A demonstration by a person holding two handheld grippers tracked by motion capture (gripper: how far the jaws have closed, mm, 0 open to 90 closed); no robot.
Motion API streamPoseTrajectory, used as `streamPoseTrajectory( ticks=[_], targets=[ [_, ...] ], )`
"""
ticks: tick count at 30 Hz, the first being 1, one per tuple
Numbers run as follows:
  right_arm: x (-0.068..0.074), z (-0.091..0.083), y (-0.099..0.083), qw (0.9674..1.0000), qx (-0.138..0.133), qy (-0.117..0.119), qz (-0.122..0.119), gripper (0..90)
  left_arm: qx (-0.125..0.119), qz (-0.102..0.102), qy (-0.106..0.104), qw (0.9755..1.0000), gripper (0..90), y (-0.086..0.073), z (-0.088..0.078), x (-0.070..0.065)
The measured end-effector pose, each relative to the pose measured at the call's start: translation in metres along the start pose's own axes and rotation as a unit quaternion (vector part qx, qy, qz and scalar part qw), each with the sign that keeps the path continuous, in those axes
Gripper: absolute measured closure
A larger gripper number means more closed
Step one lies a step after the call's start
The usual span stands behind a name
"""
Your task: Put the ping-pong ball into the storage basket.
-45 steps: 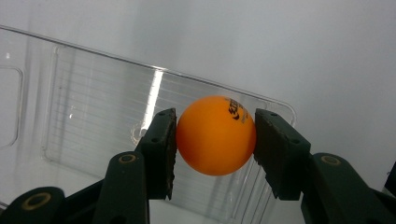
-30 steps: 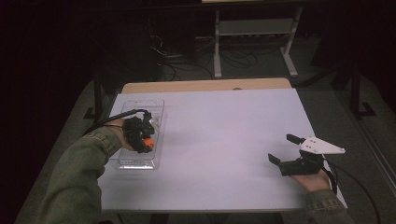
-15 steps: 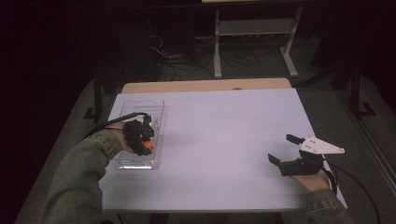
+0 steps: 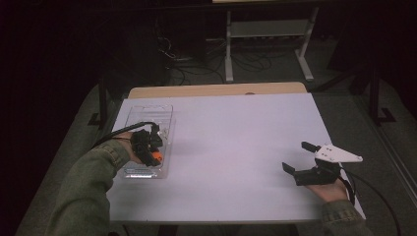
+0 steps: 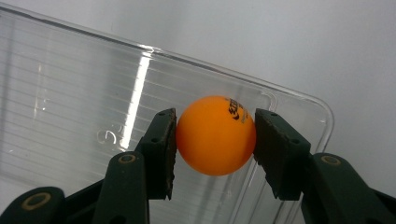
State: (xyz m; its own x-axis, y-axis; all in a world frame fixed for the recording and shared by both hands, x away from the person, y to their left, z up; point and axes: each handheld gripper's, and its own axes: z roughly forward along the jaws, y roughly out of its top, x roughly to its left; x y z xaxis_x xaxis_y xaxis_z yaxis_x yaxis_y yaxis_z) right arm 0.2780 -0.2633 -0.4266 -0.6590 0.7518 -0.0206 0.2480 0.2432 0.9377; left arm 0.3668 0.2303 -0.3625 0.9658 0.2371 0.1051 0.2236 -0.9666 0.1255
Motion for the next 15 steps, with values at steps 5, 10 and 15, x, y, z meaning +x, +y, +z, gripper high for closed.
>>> streamPoseTrajectory(
  ticks=[5, 10, 15],
  targets=[
    [0.0001, 0.0, -0.0001, 1.0, 0.0, 0.0, 0.0, 0.0, 0.002, 0.001, -0.002, 1.0, 50.6, 0.0001, 0.004, 0.0004],
    [0.0001, 0.0, -0.0001, 1.0, 0.001, 0.0, 0.0, 0.0, 0.002, -0.001, -0.004, 1.0, 50.6, -0.0002, 0.0079, 0.0009],
    [0.0001, 0.0, -0.0001, 1.0, 0.001, 0.0, -0.001, 0.0, 0.007, 0.001, -0.004, 1.0, 50.6, 0.0004, 0.0106, 0.0019]
  ],
)
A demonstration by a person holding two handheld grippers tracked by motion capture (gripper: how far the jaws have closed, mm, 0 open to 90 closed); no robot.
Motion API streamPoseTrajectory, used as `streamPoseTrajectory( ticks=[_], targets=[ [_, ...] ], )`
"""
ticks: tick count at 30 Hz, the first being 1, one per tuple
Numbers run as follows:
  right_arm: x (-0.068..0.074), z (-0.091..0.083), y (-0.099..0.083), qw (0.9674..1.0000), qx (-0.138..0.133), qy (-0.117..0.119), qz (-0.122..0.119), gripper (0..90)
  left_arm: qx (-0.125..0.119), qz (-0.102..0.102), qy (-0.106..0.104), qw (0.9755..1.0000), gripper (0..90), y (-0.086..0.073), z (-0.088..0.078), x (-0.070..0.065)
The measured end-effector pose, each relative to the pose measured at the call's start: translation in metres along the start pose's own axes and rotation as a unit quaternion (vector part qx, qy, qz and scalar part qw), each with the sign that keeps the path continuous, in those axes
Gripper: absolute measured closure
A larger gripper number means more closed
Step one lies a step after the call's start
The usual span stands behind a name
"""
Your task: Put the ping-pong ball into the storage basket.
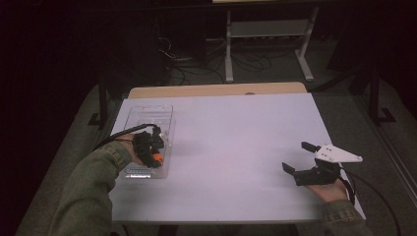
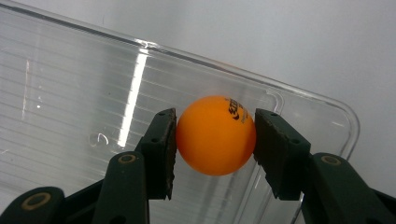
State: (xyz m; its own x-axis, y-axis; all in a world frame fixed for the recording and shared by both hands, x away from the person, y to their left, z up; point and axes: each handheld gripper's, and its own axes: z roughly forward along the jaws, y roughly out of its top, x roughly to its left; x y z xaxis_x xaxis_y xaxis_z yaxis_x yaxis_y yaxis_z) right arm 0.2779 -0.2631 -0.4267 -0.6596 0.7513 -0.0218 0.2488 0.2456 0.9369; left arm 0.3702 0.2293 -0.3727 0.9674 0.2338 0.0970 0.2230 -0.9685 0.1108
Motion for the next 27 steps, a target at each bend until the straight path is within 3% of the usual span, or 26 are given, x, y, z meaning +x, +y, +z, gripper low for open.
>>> streamPoseTrajectory(
  ticks=[20, 27],
  targets=[
    [0.0002, 0.0003, -0.0002, 1.0, 0.001, 0.0, 0.0, 0.0, 0.002, -0.006, -0.002, 1.0, 50.0, 0.0012, 0.0093, 0.0],
    [0.0002, 0.0004, -0.0002, 1.0, 0.001, 0.001, 0.0, 0.0, -0.008, -0.014, 0.003, 0.9999, 43.7, 0.0006, 0.0051, 0.0003]
  ],
)
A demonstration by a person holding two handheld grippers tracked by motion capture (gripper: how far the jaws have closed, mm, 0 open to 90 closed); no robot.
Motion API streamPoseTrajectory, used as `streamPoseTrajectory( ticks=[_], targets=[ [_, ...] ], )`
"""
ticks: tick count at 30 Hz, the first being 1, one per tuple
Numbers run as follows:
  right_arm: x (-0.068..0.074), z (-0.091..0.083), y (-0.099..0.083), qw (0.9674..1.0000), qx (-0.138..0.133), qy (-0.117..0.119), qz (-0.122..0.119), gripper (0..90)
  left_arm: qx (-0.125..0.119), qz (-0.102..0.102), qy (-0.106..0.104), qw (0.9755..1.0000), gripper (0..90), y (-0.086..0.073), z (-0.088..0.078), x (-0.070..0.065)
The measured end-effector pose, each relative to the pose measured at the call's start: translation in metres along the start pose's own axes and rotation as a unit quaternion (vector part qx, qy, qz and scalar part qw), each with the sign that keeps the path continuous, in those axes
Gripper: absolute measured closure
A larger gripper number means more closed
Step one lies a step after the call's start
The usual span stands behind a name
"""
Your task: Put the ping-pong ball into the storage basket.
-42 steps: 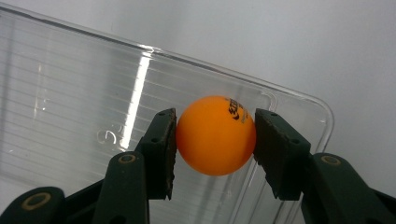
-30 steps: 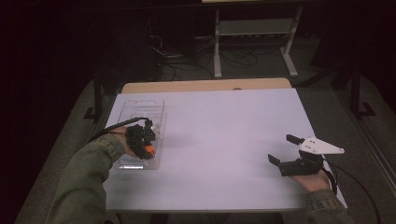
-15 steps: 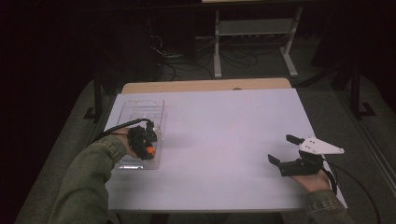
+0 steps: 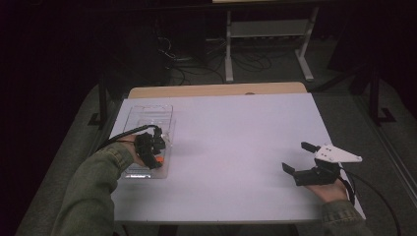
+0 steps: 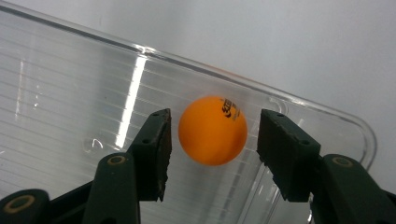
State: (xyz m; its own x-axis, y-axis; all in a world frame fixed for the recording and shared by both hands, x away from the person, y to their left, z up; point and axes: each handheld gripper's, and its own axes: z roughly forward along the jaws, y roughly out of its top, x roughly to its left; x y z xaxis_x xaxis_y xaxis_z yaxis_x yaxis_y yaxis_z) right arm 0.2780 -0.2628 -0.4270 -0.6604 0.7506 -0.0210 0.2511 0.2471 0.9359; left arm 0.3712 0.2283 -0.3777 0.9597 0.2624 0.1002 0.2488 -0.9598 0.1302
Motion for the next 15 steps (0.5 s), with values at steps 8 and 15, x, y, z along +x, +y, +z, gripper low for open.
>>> streamPoseTrajectory(
  ticks=[8, 15],
  targets=[
    [0.002, 0.002, 0.0, 1.0, 0.005, 0.003, -0.002, 0.0, -0.011, -0.017, 0.008, 0.9998, 37.9, 0.0, -0.006, 0.001],
    [0.002, 0.001, 0.0, 1.0, 0.004, 0.002, -0.002, 0.0, -0.01, -0.021, 0.026, 0.9994, 33.7, 0.0, -0.011, 0.001]
  ],
)
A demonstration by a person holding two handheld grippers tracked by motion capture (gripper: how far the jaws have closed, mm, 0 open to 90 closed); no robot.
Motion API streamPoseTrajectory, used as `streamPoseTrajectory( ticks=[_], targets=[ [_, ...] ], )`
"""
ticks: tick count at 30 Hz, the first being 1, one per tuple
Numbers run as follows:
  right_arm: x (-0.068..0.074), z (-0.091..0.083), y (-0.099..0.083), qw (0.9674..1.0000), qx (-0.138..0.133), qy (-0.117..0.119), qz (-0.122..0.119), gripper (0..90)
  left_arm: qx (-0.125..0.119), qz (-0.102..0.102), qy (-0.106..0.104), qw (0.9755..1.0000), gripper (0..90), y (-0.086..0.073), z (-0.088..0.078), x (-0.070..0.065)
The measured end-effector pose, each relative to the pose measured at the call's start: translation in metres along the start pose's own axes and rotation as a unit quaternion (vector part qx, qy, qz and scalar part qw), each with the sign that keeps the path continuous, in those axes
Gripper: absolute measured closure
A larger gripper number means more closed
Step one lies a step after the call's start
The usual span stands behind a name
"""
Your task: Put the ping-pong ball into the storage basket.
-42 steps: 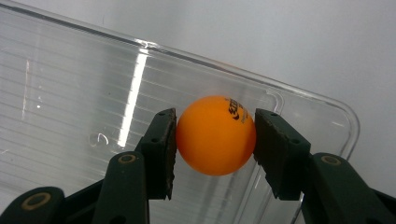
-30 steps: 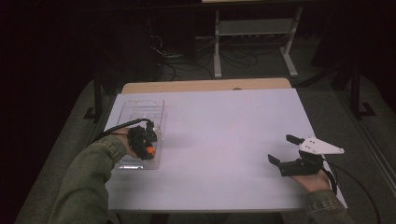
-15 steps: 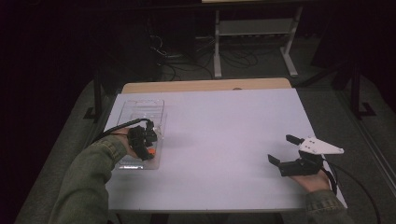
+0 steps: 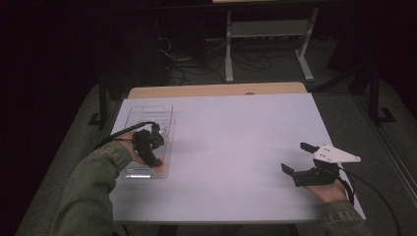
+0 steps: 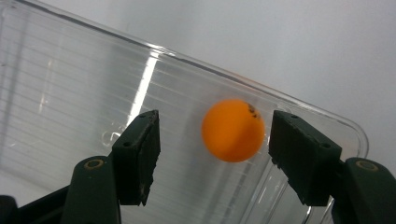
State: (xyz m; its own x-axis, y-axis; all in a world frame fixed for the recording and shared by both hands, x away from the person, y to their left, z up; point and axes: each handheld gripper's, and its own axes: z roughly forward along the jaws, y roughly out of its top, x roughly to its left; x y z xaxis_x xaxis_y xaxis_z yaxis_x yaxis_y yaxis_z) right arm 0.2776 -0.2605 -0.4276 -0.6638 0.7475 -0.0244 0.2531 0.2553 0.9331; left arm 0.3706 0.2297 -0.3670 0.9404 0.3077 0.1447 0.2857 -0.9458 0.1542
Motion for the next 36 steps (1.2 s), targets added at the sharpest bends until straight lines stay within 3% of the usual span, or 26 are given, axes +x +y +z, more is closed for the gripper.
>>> streamPoseTrajectory(
  ticks=[8, 19, 25, 36],
  targets=[
    [0.0, -0.002, 0.0, 1.0, -0.001, 0.0, 0.001, 0.0, -0.008, -0.004, 0.005, 1.0, 27.0, 0.002, -0.007, 0.0],
    [0.001, -0.003, 0.0, 1.0, -0.002, -0.002, 0.0, 0.0, 0.002, -0.006, 0.018, 0.9998, 20.0, 0.003, -0.016, 0.0],
    [0.001, -0.003, 0.0, 1.0, -0.003, -0.002, 0.0, 0.0, -0.005, -0.016, 0.025, 0.9996, 14.9, 0.001, -0.023, -0.001],
    [0.001, -0.004, 0.0, 1.0, -0.004, -0.003, 0.002, 0.0, -0.03, -0.022, 0.018, 0.9992, 7.3, -0.002, -0.034, -0.002]
  ],
)
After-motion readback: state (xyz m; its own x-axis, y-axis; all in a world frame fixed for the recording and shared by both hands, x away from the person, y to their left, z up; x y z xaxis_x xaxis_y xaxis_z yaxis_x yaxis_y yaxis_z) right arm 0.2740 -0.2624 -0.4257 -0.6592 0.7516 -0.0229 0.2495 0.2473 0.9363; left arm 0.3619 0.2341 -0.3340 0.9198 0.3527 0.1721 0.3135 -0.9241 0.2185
